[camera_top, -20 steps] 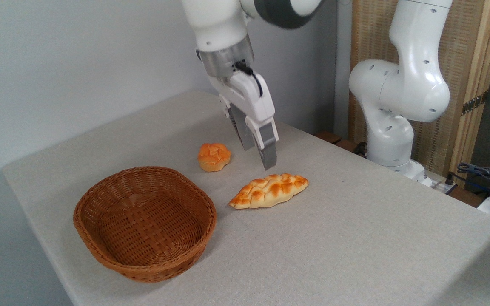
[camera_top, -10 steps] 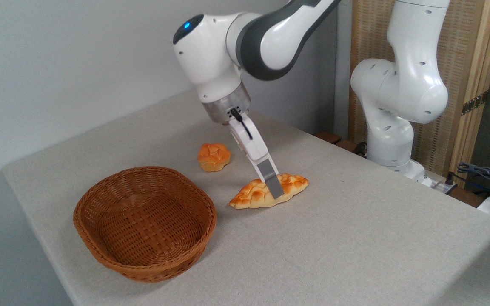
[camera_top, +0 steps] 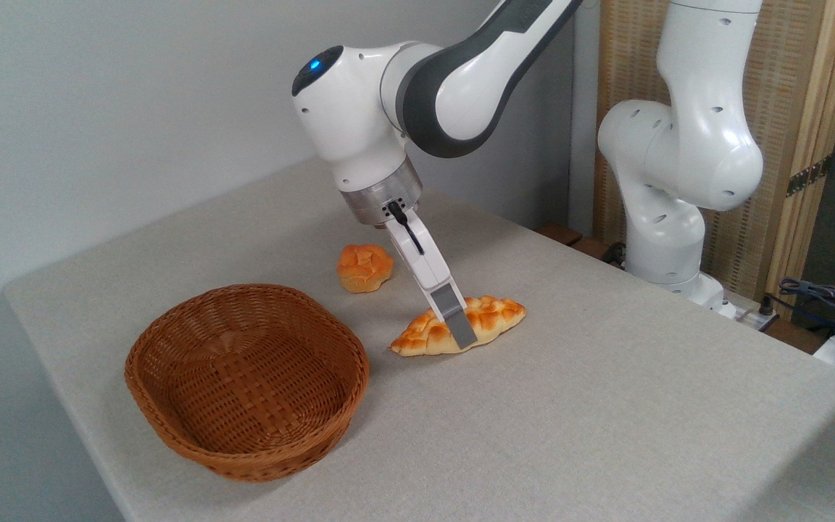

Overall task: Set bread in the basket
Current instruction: 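Lift the long roll and carry it over the wicker basket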

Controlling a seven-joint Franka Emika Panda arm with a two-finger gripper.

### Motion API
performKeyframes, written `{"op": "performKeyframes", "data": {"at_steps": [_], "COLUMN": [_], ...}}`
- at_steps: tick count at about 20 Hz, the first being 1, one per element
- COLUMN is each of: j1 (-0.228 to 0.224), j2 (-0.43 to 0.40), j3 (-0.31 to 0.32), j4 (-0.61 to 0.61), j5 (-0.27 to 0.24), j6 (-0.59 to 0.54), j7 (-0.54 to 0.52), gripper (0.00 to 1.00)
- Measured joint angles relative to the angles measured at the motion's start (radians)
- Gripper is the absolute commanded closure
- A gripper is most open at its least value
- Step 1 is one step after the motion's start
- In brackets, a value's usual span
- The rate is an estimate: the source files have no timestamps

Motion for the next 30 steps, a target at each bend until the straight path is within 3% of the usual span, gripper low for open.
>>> {"op": "performKeyframes", "data": {"at_steps": [20,27,30], "j1": [0.0,0.01,0.012], "j2": [-0.011,-0.026,0.004], "j3": [0.0,0.034,0.068], "j4": [0.012,0.26,0.348], "j5": [0.0,-0.004,-0.05], "j6": [-0.008,-0.073,-0.068], "j7": [0.0,-0.023,-0.024], "gripper": [0.75,0.74,0.74]}}
